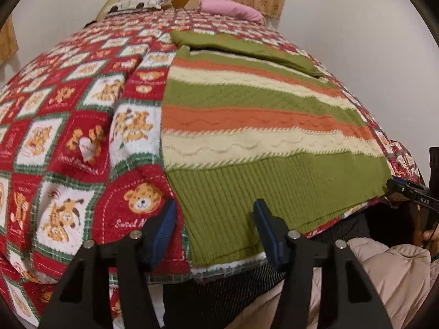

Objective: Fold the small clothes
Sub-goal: 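Grasp the ribbed sweater hem with both grippers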

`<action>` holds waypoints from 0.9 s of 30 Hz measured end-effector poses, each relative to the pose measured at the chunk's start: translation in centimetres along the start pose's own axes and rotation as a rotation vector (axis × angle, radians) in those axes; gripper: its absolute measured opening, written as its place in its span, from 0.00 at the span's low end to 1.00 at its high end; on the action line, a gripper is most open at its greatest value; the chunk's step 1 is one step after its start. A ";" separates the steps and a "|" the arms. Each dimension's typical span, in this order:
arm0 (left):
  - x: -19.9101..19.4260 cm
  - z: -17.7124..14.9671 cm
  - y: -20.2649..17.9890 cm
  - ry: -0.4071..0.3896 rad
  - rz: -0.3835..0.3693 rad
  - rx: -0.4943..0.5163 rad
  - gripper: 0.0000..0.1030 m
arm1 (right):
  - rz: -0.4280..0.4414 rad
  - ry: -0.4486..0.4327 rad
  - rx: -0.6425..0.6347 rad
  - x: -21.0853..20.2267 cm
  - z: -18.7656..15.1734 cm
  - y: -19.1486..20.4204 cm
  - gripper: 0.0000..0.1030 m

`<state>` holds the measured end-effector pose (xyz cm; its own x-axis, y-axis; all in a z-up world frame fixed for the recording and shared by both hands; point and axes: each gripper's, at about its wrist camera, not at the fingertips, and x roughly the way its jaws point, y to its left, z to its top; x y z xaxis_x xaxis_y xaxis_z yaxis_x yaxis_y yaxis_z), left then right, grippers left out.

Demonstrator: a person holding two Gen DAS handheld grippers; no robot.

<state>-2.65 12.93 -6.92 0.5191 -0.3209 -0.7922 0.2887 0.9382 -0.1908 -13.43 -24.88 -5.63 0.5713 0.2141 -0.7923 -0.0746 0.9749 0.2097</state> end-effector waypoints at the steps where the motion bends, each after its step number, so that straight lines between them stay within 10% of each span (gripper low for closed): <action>1: 0.0 0.0 0.1 -0.001 -0.008 0.002 0.59 | -0.012 -0.002 -0.008 0.0 0.0 0.1 0.53; 7: 1.1 -0.3 0.4 0.036 -0.037 -0.015 0.65 | -0.002 0.006 -0.013 0.2 0.1 0.3 0.53; 13: 0.9 -0.1 1.7 0.064 -0.080 -0.103 0.43 | -0.046 0.012 -0.070 0.5 -0.1 1.2 0.15; 19: 0.9 0.3 2.9 0.093 -0.061 -0.165 0.16 | 0.095 0.015 0.039 -0.4 0.6 -0.3 0.07; 27: -2.2 3.0 2.9 0.017 -0.035 -0.096 0.13 | 0.322 -0.100 0.133 -3.2 5.3 -0.2 0.06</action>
<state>-0.56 16.01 -4.02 0.4960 -0.3527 -0.7935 0.2276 0.9347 -0.2731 -10.88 -26.04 -0.11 0.6132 0.4953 -0.6154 -0.1605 0.8409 0.5169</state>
